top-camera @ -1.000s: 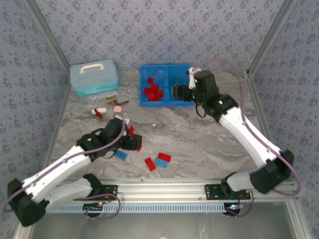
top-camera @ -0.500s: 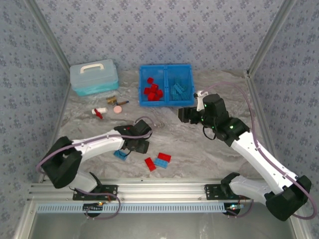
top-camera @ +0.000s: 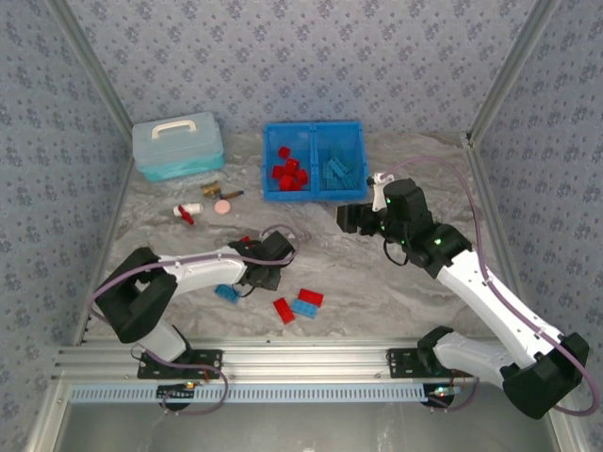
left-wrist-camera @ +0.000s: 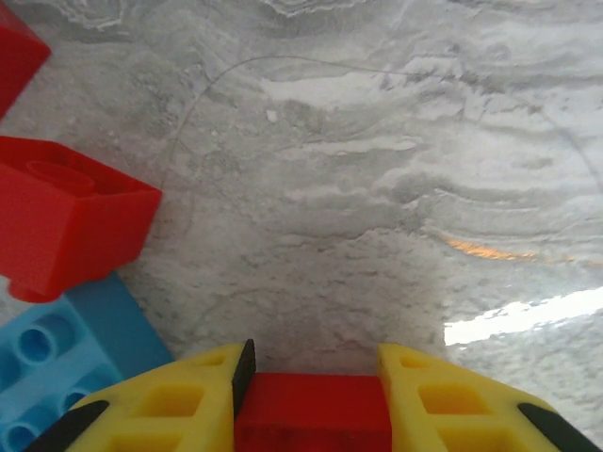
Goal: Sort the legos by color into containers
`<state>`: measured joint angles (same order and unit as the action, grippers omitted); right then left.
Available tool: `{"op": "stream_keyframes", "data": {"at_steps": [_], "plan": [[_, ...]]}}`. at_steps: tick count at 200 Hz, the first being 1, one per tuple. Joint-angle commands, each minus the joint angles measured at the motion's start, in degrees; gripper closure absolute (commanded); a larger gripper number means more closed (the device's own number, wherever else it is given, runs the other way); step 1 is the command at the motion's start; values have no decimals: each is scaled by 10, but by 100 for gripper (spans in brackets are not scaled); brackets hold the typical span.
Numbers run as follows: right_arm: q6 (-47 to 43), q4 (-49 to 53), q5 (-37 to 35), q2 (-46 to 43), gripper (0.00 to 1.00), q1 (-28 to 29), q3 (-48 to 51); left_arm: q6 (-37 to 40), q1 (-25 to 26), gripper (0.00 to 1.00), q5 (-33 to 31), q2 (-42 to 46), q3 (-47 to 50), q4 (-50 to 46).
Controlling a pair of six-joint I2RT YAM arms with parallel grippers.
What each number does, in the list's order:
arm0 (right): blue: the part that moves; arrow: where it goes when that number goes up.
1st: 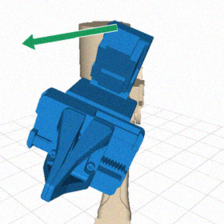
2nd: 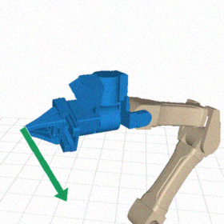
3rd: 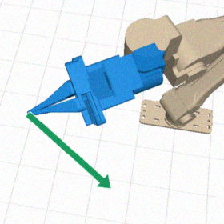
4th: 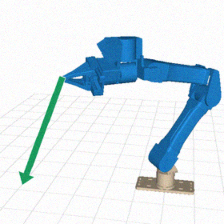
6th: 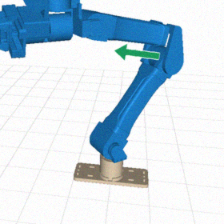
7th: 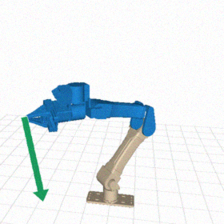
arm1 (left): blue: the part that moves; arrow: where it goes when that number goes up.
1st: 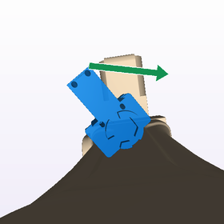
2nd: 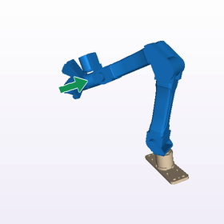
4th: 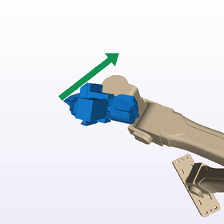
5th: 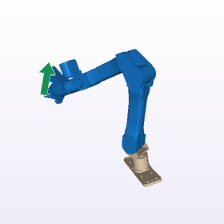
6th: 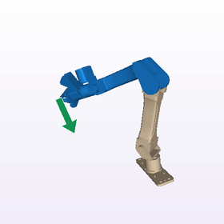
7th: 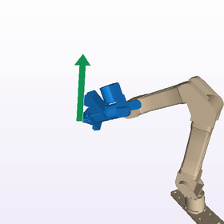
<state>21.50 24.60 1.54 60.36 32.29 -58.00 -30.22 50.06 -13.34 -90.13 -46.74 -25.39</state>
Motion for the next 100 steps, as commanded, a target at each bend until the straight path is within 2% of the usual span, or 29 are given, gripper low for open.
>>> {"op": "stream_keyframes", "data": {"at_steps": [1, 27, 46, 69, 100], "plan": [[19, -2, -4, -11, 15, 0, 3, -10, 8, 73, -3, 19, -7, -3], [31, -7, -1, -18, 1, -4, 3, 11, 6, 77, -31, 68, -66, -27], [39, -5, 0, -17, 0, -7, 6, 53, -12, 78, -60, 69, -142, -34], [51, -3, 13, -20, 0, -7, 13, 105, -67, 78, -64, 18, -241, -12], [63, 6, 17, -39, 0, -5, 22, 186, -124, 78, -58, -92, -366, 72]]}}
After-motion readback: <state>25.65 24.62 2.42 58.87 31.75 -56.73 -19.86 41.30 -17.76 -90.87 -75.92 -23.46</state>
